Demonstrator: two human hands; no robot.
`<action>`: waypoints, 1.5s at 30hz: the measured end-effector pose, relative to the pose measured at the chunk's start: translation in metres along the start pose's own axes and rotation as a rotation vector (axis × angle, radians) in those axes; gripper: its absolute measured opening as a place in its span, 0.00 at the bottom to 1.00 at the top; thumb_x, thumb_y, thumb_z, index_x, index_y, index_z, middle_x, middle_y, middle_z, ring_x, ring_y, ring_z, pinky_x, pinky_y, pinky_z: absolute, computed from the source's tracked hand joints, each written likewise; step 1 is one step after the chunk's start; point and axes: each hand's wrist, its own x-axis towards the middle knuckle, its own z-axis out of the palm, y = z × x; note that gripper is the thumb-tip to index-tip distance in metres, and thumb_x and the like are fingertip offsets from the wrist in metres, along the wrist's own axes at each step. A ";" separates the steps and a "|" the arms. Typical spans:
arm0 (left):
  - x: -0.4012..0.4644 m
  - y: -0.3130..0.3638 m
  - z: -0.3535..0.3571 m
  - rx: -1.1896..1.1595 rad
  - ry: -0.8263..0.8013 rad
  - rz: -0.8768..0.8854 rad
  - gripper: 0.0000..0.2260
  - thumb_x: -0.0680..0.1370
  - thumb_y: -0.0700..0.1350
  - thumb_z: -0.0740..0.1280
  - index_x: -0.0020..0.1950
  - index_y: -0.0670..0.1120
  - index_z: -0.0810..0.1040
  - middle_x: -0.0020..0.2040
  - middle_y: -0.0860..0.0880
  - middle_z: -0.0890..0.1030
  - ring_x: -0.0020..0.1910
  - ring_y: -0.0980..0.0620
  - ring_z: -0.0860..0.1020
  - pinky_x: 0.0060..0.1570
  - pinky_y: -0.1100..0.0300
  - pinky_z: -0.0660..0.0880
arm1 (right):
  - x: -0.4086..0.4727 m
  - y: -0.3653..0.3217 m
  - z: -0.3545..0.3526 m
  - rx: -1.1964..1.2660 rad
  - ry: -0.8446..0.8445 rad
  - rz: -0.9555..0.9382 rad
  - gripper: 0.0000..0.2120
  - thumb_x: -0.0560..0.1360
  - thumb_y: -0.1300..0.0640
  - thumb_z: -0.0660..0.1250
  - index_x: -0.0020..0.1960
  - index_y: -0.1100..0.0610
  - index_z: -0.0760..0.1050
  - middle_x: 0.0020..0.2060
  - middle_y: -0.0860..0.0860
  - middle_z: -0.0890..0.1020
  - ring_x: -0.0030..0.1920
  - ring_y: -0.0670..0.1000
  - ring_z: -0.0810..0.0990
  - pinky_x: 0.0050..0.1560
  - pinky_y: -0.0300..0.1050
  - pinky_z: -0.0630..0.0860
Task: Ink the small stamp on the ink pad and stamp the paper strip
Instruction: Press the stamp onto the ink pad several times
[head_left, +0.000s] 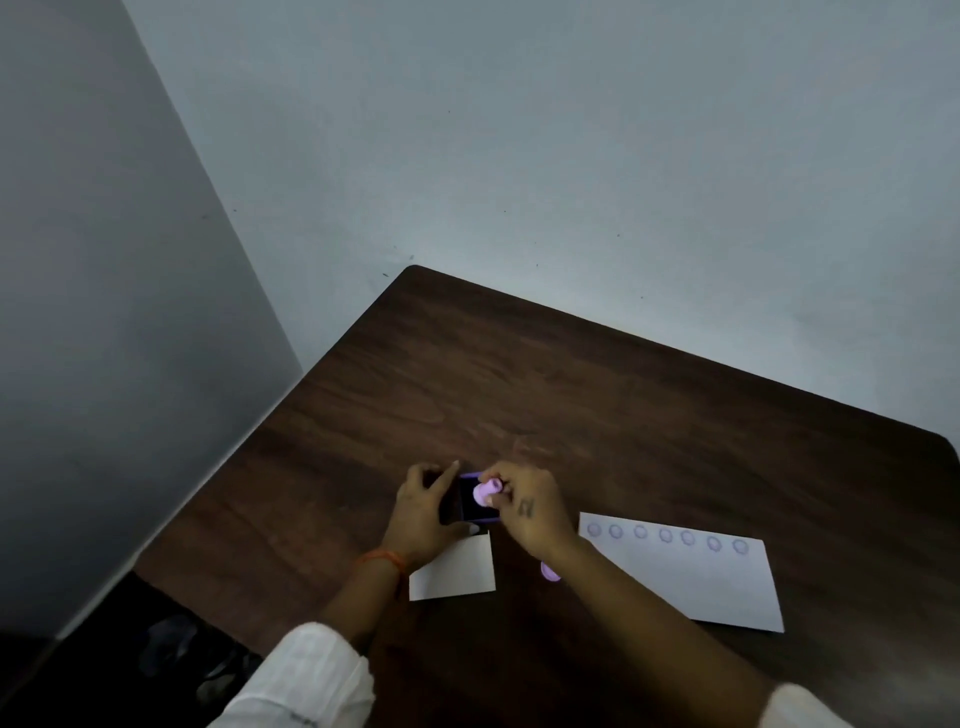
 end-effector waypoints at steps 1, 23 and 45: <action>0.001 -0.001 0.000 0.011 0.001 0.010 0.38 0.69 0.51 0.74 0.74 0.50 0.59 0.71 0.42 0.59 0.70 0.42 0.61 0.71 0.48 0.64 | 0.003 0.000 0.003 -0.121 -0.045 -0.049 0.10 0.76 0.61 0.62 0.53 0.59 0.79 0.50 0.56 0.81 0.49 0.53 0.79 0.46 0.37 0.73; 0.010 -0.016 0.012 -0.052 0.010 0.176 0.35 0.73 0.46 0.70 0.74 0.53 0.56 0.76 0.54 0.59 0.76 0.53 0.45 0.71 0.48 0.31 | 0.016 0.015 0.011 -0.712 -0.271 -0.397 0.19 0.75 0.65 0.60 0.66 0.60 0.68 0.65 0.58 0.74 0.65 0.56 0.70 0.64 0.50 0.71; 0.009 -0.012 0.010 -0.064 0.020 0.171 0.35 0.72 0.46 0.71 0.74 0.52 0.57 0.76 0.53 0.59 0.77 0.51 0.45 0.71 0.49 0.30 | 0.034 0.007 -0.003 -0.699 -0.309 -0.418 0.15 0.75 0.67 0.59 0.61 0.62 0.72 0.57 0.59 0.77 0.58 0.56 0.73 0.56 0.47 0.70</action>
